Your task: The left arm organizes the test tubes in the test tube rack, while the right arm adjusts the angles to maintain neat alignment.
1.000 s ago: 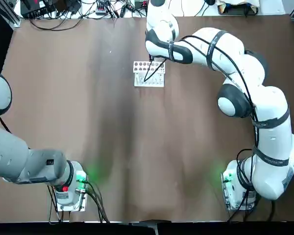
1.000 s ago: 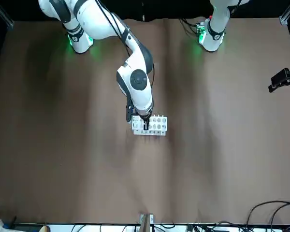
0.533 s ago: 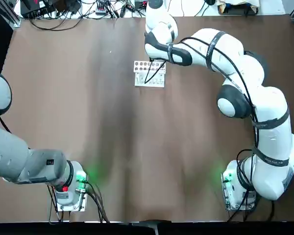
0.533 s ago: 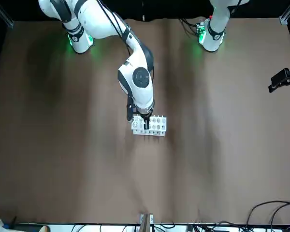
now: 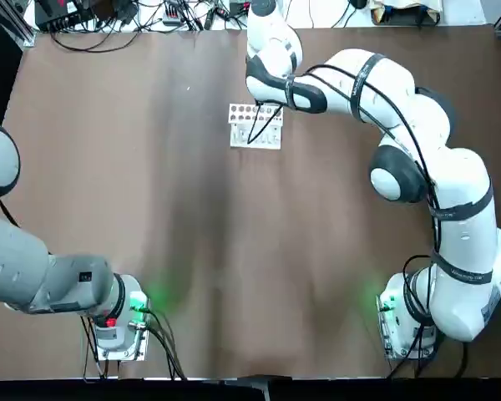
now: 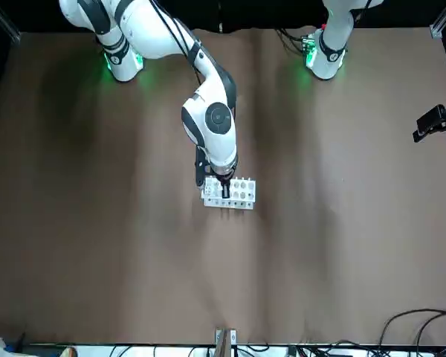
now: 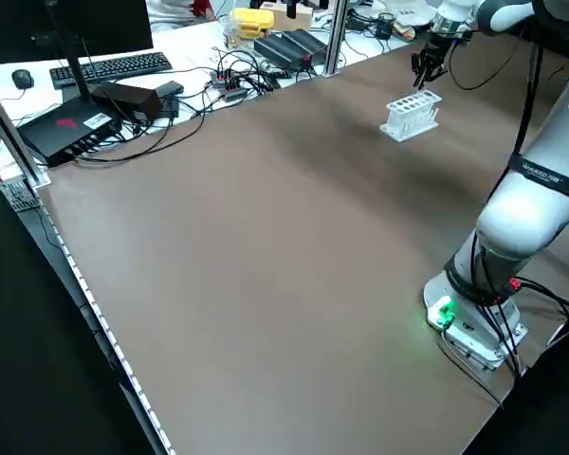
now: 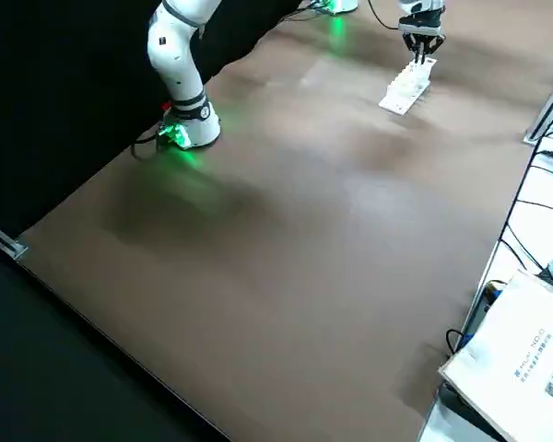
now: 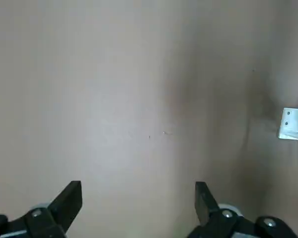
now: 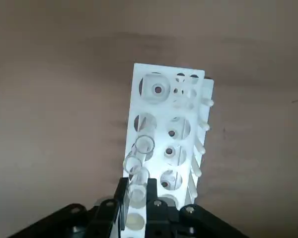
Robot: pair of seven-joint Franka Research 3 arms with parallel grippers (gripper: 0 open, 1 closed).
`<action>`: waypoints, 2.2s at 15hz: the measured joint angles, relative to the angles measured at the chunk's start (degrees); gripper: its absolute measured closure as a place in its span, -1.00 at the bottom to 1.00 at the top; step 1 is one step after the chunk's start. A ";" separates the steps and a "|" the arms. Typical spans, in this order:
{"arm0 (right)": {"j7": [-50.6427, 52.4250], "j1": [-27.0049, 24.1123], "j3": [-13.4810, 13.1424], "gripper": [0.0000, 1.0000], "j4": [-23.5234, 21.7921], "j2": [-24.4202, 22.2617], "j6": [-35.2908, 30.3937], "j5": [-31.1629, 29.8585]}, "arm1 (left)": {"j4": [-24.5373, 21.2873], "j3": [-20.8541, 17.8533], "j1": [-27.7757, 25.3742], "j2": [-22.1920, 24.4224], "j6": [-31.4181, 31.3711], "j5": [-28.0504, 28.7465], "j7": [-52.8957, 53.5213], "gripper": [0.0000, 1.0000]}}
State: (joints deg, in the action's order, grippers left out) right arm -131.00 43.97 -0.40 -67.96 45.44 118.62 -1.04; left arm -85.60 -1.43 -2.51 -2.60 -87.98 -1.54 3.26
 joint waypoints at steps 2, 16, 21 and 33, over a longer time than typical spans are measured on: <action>0.50 0.00 0.00 0.65 0.15 -0.01 -0.22 -0.03 | 0.00 0.00 -0.01 0.00 0.00 0.00 0.00 -1.00; 3.97 0.00 -0.07 0.65 0.40 -0.01 -2.35 -2.03 | 0.00 -0.01 -0.06 0.01 0.00 0.03 0.00 -1.00; 5.23 0.00 -0.07 0.65 0.58 -0.01 -2.75 -2.35 | 0.00 -0.01 -0.06 0.01 0.00 0.15 0.00 -1.00; 7.85 0.00 -0.08 0.55 1.40 -0.01 -4.80 -3.56 | 0.00 -0.01 -0.14 0.01 0.00 0.19 0.00 -1.00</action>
State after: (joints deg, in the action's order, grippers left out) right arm -123.14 43.97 -0.48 -66.55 45.43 113.82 -4.61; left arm -85.60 -1.44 -2.66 -2.59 -87.98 -1.35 3.26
